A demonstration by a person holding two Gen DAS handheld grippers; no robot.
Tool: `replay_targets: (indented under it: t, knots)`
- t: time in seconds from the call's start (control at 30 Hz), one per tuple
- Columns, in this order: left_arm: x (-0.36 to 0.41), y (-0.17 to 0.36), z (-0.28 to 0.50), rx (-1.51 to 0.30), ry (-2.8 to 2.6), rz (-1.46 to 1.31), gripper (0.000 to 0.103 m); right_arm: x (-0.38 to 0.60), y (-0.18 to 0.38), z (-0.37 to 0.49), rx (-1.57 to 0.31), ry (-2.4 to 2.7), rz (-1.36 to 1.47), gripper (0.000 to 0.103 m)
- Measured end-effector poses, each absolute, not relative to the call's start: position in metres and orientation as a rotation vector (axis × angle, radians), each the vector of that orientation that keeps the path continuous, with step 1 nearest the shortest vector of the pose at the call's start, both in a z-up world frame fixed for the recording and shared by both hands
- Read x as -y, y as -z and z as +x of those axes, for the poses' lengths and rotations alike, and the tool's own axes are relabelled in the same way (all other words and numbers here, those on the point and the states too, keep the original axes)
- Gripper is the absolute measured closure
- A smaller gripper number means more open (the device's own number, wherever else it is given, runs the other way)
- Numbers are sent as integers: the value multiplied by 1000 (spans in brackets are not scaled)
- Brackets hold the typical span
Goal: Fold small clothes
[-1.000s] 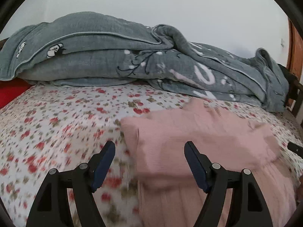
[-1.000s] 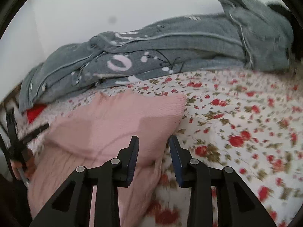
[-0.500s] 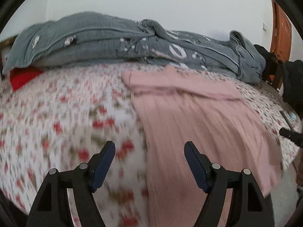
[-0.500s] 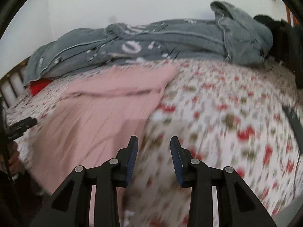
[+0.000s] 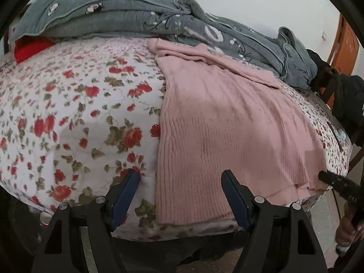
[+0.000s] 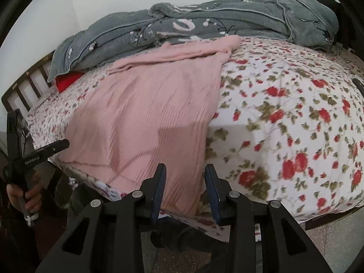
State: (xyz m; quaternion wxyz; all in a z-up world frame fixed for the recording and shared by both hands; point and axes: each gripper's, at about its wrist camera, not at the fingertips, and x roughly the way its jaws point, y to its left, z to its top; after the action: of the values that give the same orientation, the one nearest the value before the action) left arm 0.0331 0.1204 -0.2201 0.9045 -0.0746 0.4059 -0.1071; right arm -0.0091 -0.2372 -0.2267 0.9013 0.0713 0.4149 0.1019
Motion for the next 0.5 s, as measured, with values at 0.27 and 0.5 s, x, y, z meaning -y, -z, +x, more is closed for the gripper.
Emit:
replay_targets:
  t: [0.27,0.5]
  knots:
    - [-106,222,41,-819,219,-160,93,229,236,-1,-835,-206,148,98]
    - [-137,214,28,-771,197,-191,96,260,213,-25,-710,-217,224,99]
